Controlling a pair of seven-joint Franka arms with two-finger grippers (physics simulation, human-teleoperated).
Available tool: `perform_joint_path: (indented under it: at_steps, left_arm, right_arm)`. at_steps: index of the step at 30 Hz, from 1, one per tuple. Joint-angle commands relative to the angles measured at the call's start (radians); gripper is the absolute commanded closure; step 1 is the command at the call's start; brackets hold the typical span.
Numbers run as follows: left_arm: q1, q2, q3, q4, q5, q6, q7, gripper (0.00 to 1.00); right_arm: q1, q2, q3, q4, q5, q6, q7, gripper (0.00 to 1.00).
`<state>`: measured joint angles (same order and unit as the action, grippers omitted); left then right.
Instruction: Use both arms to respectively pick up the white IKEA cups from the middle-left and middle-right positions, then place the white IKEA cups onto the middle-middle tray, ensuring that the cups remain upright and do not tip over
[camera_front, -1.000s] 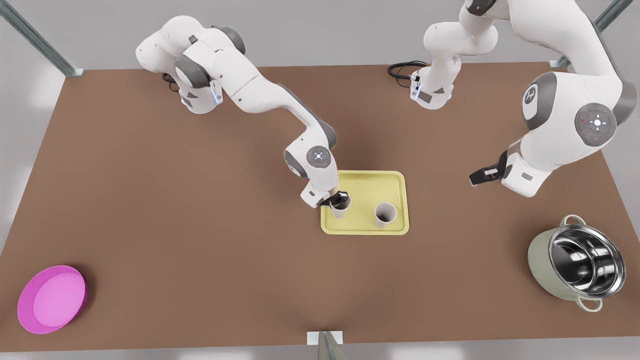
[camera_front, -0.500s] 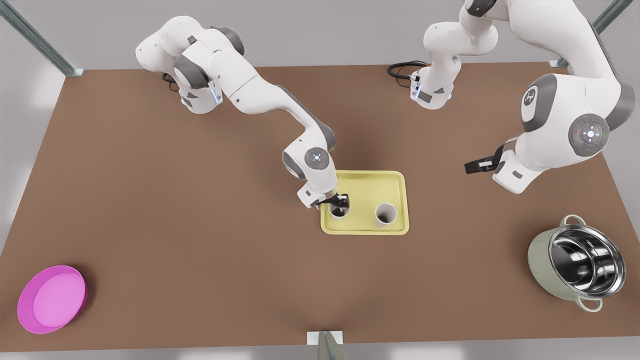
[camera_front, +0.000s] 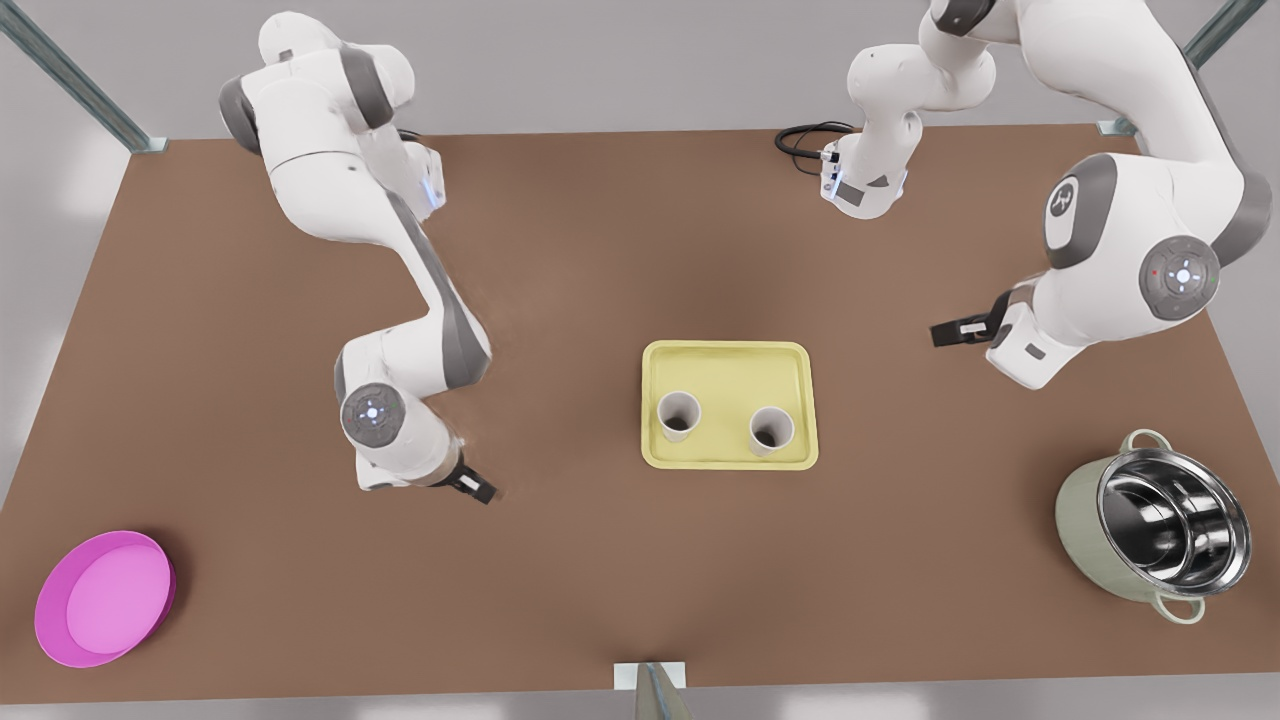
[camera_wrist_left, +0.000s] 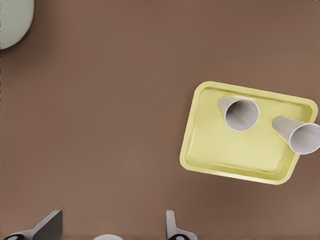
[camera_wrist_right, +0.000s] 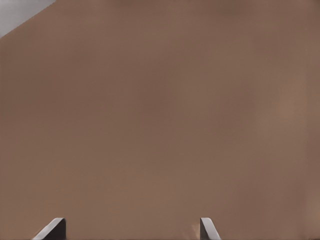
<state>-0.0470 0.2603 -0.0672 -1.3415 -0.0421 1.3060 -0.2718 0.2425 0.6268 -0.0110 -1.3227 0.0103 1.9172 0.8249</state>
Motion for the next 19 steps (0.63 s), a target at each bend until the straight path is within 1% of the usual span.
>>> perform_joint_path:
  at_steps: [1, 2, 3, 4, 5, 8, 12, 19]
  left_arm:
    - [0.003, -0.006, -0.002, 0.001, -0.03, -0.033, 0.032, 0.0]
    - [0.002, 0.001, -0.022, 0.001, -0.05, -0.033, 0.036, 0.0]
    - [0.003, 0.002, -0.022, -0.001, -0.055, 0.009, 0.037, 0.0]
    - [-0.01, 0.013, -0.045, 0.001, -0.05, 0.013, 0.034, 0.0]
    - [-0.005, 0.011, -0.046, -0.001, -0.05, 0.009, 0.036, 0.0]
    - [0.018, 0.017, -0.046, -0.001, -0.044, 0.03, 0.036, 0.0]
    - [0.024, 0.037, -0.046, -0.001, -0.036, 0.058, 0.036, 0.0]
    - [0.019, 0.039, -0.048, -0.002, -0.024, 0.052, 0.036, 0.0]
  right_arm:
    - [-0.152, -0.062, -0.001, 0.011, -0.107, -0.415, -0.937, 0.0]
    - [-0.209, -0.163, -0.014, 0.013, -0.112, -0.48, -1.006, 0.0]
    - [-0.206, -0.24, -0.018, 0.013, -0.101, -0.483, -1.007, 0.0]
    - [-0.193, -0.329, -0.021, 0.013, -0.102, -0.486, -1.006, 0.0]
    - [-0.193, -0.383, -0.021, 0.005, -0.099, -0.488, -1.004, 0.0]
    - [-0.164, -0.584, -0.032, -0.13, -0.096, -0.489, -0.997, 0.0]
    - [-0.166, -0.578, -0.043, -0.125, -0.09, -0.495, -0.997, 0.0]
    - [-0.166, -0.57, -0.046, -0.118, -0.089, -0.497, -0.998, 0.0]
